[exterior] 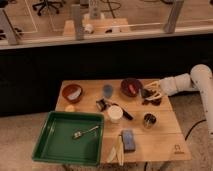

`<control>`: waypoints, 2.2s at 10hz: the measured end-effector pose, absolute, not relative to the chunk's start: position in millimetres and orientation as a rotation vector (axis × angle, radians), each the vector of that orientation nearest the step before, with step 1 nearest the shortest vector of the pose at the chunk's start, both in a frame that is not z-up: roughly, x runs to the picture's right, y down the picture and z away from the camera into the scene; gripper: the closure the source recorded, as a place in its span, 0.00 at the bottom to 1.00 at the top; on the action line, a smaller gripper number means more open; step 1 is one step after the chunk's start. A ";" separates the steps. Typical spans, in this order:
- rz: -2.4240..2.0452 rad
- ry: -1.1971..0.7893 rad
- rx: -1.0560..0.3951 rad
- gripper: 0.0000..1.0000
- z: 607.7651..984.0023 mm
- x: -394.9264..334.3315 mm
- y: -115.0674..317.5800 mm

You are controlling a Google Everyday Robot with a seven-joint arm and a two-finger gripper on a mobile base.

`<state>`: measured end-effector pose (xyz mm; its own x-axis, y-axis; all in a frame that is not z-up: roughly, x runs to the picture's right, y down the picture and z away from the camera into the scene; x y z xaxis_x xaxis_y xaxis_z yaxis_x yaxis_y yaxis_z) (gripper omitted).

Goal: Place eraser in paper cup

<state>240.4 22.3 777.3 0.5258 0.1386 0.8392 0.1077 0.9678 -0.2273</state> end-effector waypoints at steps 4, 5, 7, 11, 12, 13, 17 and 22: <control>0.133 -1.064 -0.275 1.00 779.2 203.1 37.6; 0.135 -1.065 -0.277 1.00 779.3 201.8 37.5; 0.141 -1.071 -0.276 1.00 778.5 203.1 37.4; 0.368 -1.385 -0.333 1.00 769.7 184.5 43.2; 0.417 -1.471 -0.352 1.00 758.6 169.4 47.9; 0.445 -1.512 -0.356 1.00 744.3 160.6 52.5; 0.391 -1.485 -0.385 1.00 703.5 130.0 68.3; 0.374 -1.474 -0.443 1.00 707.9 105.3 72.6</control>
